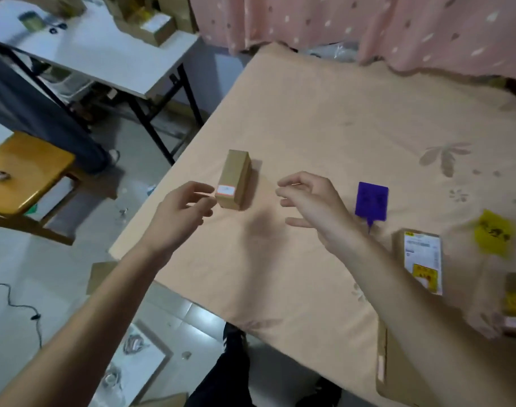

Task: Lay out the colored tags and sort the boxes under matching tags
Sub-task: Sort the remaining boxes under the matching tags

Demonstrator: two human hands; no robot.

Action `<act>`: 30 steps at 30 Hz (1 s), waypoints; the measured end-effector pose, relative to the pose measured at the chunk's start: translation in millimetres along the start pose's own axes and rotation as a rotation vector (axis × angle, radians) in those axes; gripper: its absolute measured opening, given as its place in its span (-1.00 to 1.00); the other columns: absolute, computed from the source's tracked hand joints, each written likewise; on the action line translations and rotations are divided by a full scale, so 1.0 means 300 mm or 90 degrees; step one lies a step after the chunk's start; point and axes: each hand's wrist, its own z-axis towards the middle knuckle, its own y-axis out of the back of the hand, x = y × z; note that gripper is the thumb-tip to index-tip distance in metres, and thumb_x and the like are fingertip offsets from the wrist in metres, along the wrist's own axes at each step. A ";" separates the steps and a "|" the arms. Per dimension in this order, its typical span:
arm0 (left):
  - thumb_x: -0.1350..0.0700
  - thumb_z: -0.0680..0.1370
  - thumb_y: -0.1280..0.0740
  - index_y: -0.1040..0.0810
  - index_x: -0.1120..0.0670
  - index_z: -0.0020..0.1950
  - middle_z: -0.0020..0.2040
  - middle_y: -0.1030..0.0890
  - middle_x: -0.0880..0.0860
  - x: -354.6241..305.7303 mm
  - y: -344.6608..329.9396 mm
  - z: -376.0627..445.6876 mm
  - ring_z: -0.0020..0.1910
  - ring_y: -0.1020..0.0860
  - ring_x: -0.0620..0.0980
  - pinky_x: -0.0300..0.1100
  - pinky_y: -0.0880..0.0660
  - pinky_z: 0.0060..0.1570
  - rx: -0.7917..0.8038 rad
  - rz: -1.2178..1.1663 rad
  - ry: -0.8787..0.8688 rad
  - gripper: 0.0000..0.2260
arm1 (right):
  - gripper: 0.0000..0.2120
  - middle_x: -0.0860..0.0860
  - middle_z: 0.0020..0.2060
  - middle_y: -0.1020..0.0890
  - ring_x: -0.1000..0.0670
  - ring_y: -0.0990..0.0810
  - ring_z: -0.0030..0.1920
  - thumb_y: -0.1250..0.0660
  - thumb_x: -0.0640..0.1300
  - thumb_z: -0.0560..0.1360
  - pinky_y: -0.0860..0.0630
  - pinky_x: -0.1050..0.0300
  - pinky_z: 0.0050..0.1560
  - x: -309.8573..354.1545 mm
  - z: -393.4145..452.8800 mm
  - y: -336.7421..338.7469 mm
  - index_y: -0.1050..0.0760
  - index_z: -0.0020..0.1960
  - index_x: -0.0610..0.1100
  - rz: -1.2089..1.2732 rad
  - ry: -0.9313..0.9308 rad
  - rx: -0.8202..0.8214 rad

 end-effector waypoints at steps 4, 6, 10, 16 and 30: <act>0.07 0.60 -0.38 -0.65 -0.02 0.17 0.09 -0.73 0.07 0.111 0.096 0.204 0.08 -0.73 0.12 0.06 -0.65 0.10 0.005 -0.037 0.044 -0.84 | -0.93 -0.10 0.09 -0.74 -0.13 -0.72 0.21 -0.42 -0.10 0.55 -0.74 -0.25 0.15 -0.001 0.150 -0.225 -0.68 -0.07 0.02 -0.044 -0.074 0.028; 0.06 0.61 -0.37 -0.65 -0.04 0.11 0.12 -0.72 0.09 0.137 0.104 0.304 0.03 -0.68 0.08 0.03 -0.62 0.06 0.036 -0.054 0.063 -0.89 | -0.92 -0.06 -0.01 -0.73 -0.10 -0.73 0.19 -0.40 -0.11 0.55 -0.75 -0.18 0.15 -0.024 0.232 -0.294 -0.65 -0.10 0.01 -0.025 -0.111 -0.003; -0.05 0.60 -0.33 -0.61 -0.08 0.00 0.08 -0.66 0.00 0.175 0.070 0.479 0.04 -0.60 0.03 0.06 -0.63 0.15 0.062 -0.111 0.124 -0.91 | -0.89 -0.04 0.09 -0.68 -0.12 -0.68 0.19 -0.33 -0.06 0.63 -0.71 -0.18 0.21 -0.077 0.396 -0.392 -0.55 -0.08 0.01 0.026 -0.159 -0.116; -0.05 0.68 -0.31 -0.56 -0.05 0.27 0.10 -0.68 0.00 0.181 -0.036 0.571 0.08 -0.61 0.09 -0.02 -0.56 0.16 0.255 -0.187 0.247 -0.80 | -0.60 -0.04 0.34 -0.64 -0.14 -0.65 0.28 -0.22 0.11 0.72 -0.50 -0.29 0.42 -0.096 0.499 -0.489 -0.34 0.49 -0.02 0.077 -0.240 -0.032; 0.03 0.60 -0.44 -0.55 -0.04 0.13 0.09 -0.69 -0.01 -0.210 0.175 0.202 -0.10 -0.63 -0.09 -0.17 -0.54 -0.06 0.275 -0.334 -0.067 -0.85 | -0.76 -0.28 0.22 -0.67 -0.37 -0.63 0.34 -0.44 -0.04 0.53 -0.60 -0.47 0.25 0.198 0.040 -0.243 -0.43 0.09 -0.07 0.317 0.006 0.023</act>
